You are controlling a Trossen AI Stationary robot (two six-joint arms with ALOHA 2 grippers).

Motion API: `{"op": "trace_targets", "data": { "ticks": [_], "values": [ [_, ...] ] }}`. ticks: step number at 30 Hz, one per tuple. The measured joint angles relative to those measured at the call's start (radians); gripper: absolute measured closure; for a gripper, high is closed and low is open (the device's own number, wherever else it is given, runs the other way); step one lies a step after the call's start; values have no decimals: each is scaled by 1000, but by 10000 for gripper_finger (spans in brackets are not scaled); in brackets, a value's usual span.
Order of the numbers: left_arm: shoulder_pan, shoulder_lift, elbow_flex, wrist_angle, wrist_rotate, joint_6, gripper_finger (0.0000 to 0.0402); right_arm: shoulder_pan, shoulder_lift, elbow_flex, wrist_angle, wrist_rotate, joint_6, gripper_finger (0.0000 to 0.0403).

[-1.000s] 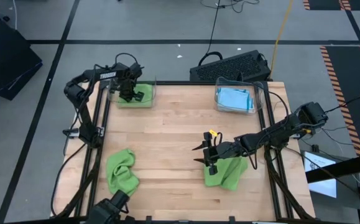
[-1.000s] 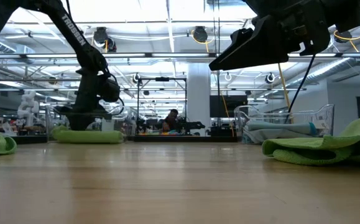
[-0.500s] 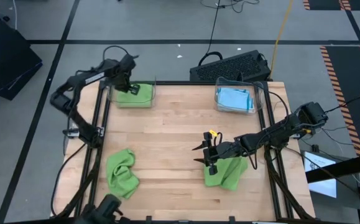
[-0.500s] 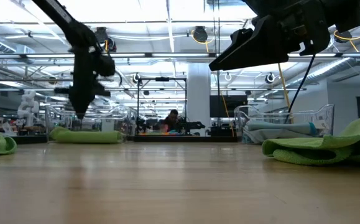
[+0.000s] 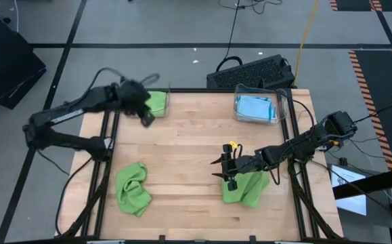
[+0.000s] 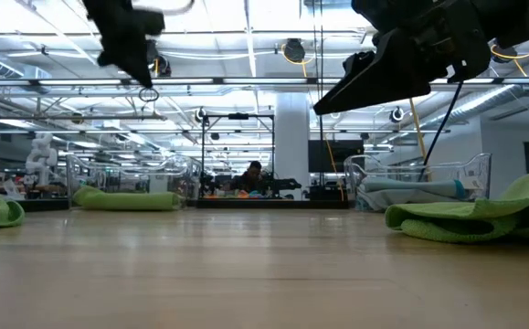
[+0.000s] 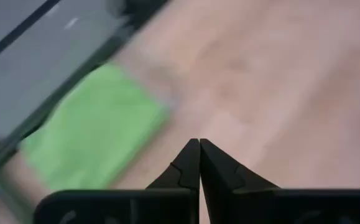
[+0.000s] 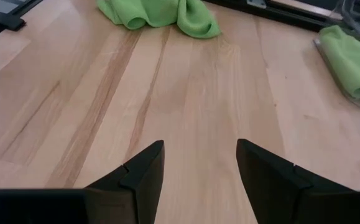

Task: Fold microfiber towels
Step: Fold the left green microfiber cloth

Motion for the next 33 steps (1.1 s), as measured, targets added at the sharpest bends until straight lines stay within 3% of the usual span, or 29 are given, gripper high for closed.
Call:
{"op": "trace_targets", "data": {
  "ticks": [9,15,22,26,33],
  "values": [
    [-567,-94,-143,11,-171,-346,353,26,0,0,2,1,14,211],
    [-825,-34,-223,12,-282,-551,312,44,0,0,2,2,36,211],
    [-912,89,-252,4,-300,-556,245,44,0,0,2,3,64,211],
    [-897,145,-305,25,-201,-504,210,44,0,0,1,3,85,211],
    [-866,180,-415,85,-71,-445,210,50,0,0,2,4,88,211]
  ]
}}
